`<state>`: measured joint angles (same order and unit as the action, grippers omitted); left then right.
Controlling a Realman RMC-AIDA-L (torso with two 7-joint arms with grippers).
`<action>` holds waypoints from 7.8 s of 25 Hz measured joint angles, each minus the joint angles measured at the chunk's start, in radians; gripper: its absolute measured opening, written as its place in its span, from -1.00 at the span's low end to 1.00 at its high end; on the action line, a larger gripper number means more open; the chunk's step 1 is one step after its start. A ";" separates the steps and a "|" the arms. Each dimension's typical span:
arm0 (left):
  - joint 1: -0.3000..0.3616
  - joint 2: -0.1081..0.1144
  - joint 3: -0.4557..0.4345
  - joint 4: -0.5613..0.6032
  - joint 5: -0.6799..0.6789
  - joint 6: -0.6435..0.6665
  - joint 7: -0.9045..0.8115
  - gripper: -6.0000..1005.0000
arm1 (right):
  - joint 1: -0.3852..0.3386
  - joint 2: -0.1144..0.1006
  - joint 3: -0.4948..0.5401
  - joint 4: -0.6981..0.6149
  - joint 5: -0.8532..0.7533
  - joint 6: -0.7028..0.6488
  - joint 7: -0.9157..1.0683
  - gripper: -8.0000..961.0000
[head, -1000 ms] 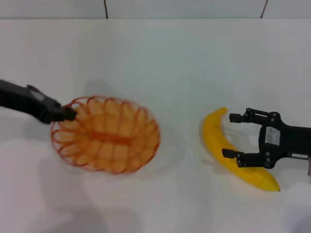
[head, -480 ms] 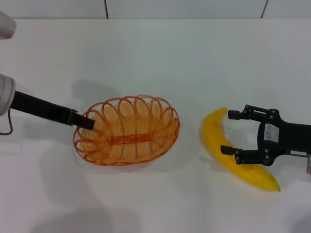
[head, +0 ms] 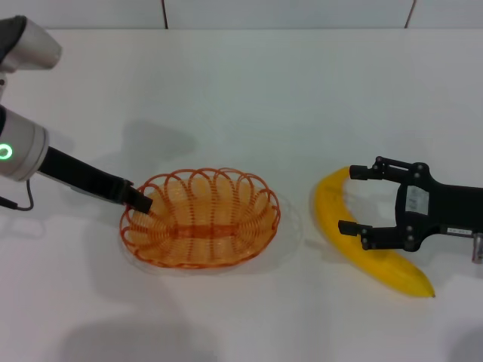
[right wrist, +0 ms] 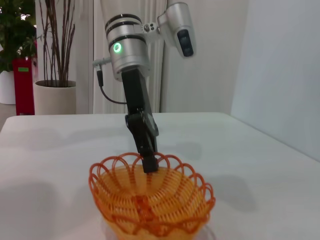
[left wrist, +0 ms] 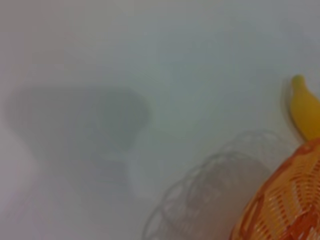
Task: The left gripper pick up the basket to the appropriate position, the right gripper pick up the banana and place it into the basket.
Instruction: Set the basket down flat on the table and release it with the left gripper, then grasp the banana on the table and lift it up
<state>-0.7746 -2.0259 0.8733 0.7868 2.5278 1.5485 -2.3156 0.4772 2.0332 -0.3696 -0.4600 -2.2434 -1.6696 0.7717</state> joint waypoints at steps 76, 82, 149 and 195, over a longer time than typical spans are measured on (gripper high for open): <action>0.273 0.018 0.036 0.440 -0.310 0.230 0.193 0.19 | -0.032 -0.002 0.085 0.005 -0.001 -0.007 0.000 0.80; 0.410 0.035 -0.040 0.461 -0.391 0.240 0.480 0.66 | -0.049 -0.002 0.105 0.003 -0.001 -0.007 0.000 0.80; 0.397 0.007 -0.228 -0.026 -0.409 0.147 1.253 0.75 | 0.176 0.007 -0.640 -0.482 -0.168 0.075 1.467 0.79; 0.384 0.000 -0.229 -0.026 -0.411 0.151 1.249 0.75 | 0.215 0.005 -0.670 -0.318 -0.200 0.165 1.466 0.68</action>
<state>-0.3905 -2.0264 0.6438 0.7608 2.1168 1.6999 -1.0664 0.6918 2.0381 -1.0400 -0.7783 -2.4432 -1.5047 2.2376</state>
